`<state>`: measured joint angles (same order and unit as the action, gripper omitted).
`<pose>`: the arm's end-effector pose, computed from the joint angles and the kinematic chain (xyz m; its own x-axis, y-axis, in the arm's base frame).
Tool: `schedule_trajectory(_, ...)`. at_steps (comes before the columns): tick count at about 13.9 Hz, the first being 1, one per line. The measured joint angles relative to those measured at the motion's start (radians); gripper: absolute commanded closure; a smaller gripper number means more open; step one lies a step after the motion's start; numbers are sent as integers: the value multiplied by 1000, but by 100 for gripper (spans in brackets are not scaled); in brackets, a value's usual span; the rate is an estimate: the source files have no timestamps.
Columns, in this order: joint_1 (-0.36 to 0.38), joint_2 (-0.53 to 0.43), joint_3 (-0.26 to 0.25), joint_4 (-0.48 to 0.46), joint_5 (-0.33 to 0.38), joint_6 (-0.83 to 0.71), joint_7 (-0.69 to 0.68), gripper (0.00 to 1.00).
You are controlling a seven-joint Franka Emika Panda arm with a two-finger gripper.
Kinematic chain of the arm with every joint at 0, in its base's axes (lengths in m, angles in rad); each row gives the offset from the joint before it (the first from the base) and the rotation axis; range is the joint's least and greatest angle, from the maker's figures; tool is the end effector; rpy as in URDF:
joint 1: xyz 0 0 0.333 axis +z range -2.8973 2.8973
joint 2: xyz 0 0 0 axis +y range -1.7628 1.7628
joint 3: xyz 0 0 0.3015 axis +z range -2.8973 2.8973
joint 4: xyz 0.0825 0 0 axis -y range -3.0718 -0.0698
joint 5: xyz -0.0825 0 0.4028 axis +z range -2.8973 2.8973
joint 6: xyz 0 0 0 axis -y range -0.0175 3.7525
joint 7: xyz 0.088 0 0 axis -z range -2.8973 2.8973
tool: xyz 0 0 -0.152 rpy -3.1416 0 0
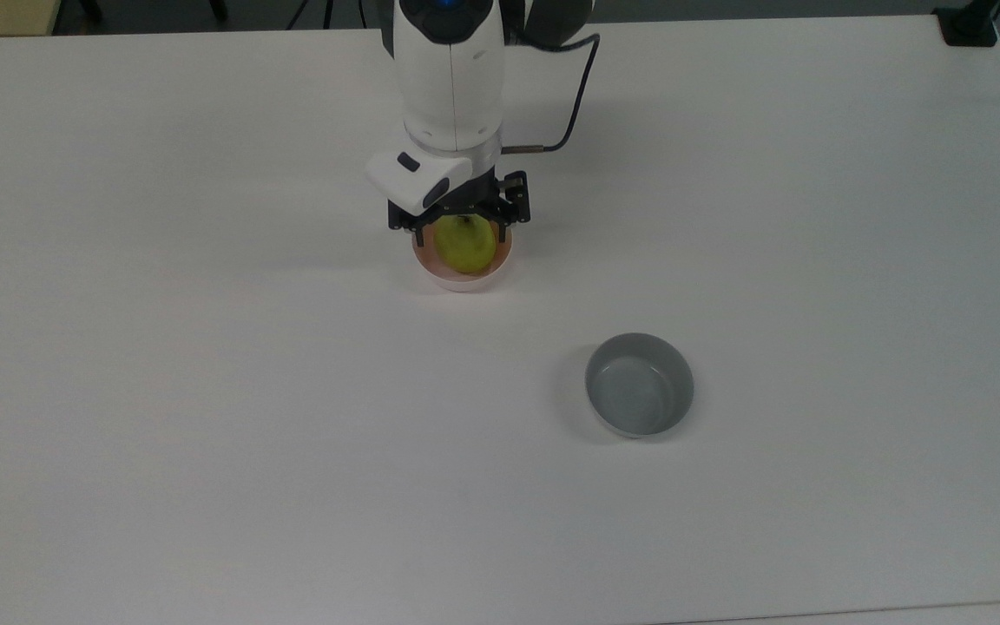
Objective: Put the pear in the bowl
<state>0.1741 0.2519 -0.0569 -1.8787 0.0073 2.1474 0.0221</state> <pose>0.6262 0.0751 0.3102 0.9955 0.0930 0.0174 0.0929 -0.9956 0.0076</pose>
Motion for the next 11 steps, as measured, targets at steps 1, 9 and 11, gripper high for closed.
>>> schedule_trajectory(1, 0, -18, -3, 37, 0, -69, 1, 0)
schedule_trajectory(9, -30, -214, -15, 186, -51, -432, 64, 0)
schedule_trajectory(11, -51, -220, -16, 214, -52, -467, 64, 0)
